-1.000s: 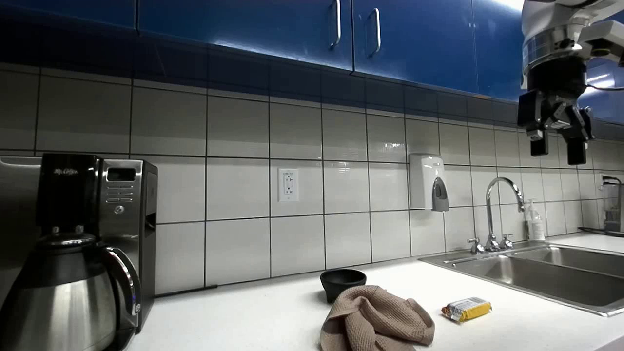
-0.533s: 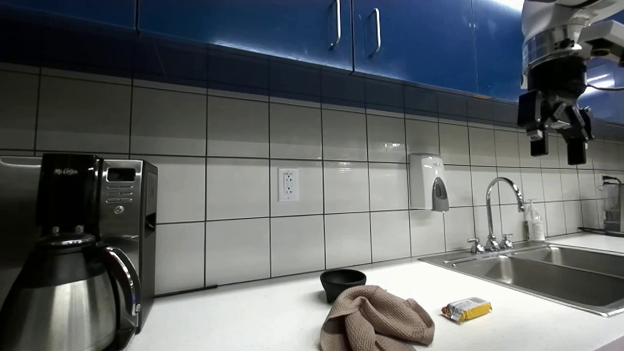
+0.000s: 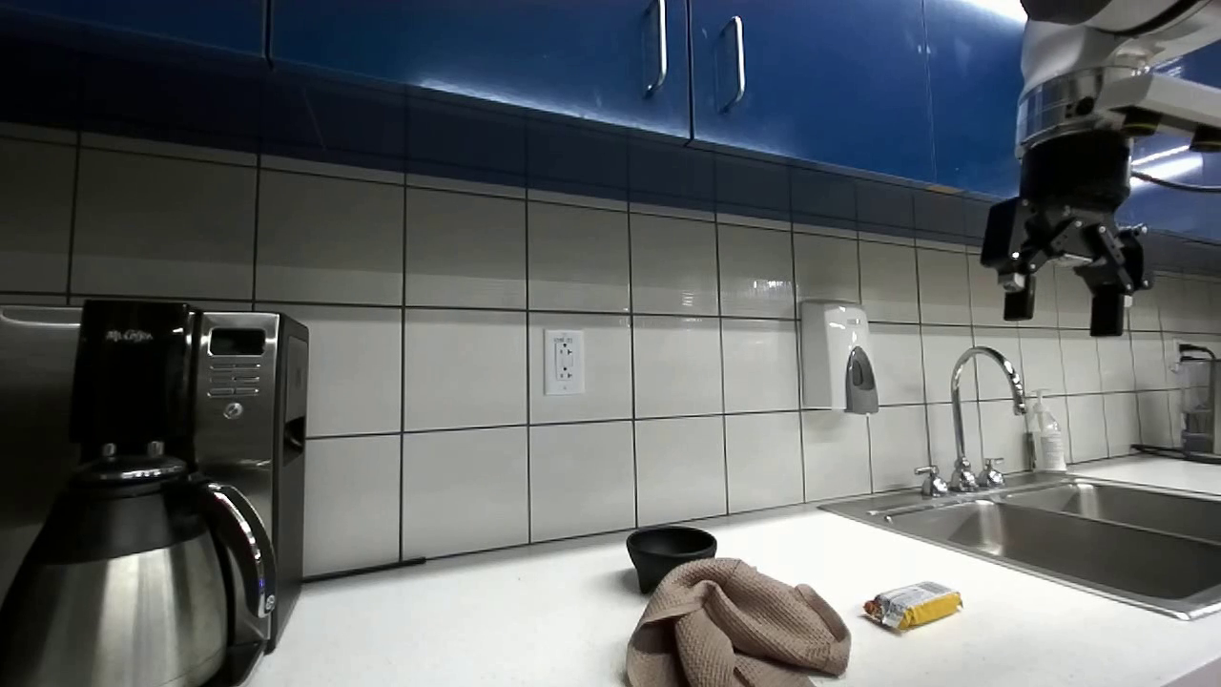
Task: Put the orange packet in the bowl
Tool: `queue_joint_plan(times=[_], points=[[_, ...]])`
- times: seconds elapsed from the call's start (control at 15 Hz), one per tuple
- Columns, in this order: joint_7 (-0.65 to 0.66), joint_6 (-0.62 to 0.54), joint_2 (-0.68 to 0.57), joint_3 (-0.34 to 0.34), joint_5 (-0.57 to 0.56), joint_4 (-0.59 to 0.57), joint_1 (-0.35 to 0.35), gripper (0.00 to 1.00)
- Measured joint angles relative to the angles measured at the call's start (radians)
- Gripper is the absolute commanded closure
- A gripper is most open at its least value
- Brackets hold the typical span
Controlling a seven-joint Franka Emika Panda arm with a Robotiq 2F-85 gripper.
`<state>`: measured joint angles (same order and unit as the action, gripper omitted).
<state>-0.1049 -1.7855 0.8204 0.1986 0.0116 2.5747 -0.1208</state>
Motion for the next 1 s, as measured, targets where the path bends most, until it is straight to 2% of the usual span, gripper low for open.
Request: queue_joint_plan(times=[0.47,1.0], points=[[0.245,-0.266,-0.014,-0.033,0.105,0.109,-0.026,0.00],[0.452,-0.544,-0.113,-0.102,0.126,0.199,-0.054,0.00]])
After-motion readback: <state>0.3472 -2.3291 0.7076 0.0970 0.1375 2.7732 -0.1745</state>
